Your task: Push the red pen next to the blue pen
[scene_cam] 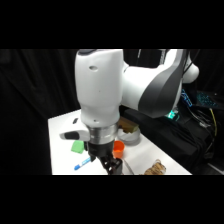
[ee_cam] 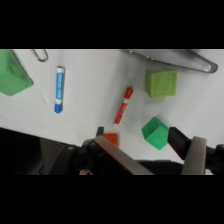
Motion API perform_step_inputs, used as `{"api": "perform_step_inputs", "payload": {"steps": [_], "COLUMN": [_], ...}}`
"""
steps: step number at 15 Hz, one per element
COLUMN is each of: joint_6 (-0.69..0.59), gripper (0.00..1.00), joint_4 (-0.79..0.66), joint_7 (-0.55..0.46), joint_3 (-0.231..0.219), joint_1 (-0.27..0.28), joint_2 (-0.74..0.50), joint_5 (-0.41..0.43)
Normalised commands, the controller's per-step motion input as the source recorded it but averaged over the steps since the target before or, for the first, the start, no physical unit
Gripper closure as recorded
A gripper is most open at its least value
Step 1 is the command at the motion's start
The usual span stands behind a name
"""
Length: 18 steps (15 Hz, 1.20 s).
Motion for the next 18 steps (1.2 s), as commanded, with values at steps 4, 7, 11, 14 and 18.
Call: {"api": "perform_step_inputs", "payload": {"steps": [4,7,11,14,18], "joint_6": [-0.08,-0.04,0.00,0.02,0.05], "gripper": [0.00,0.00,0.00,0.00,0.00], "joint_4": [0.57,0.49,0.40,0.31,0.24], "joint_7": [-0.13,-0.15,-0.16,-0.17,-0.18], "joint_3": [0.045,0.055,0.050,0.044,0.052], "joint_1": [0.039,0.026,0.040,0.020,0.004], "joint_2": [0.41,0.36,0.33,0.29,0.26], "joint_5": [0.032,0.077,0.084,0.104,0.126]}}
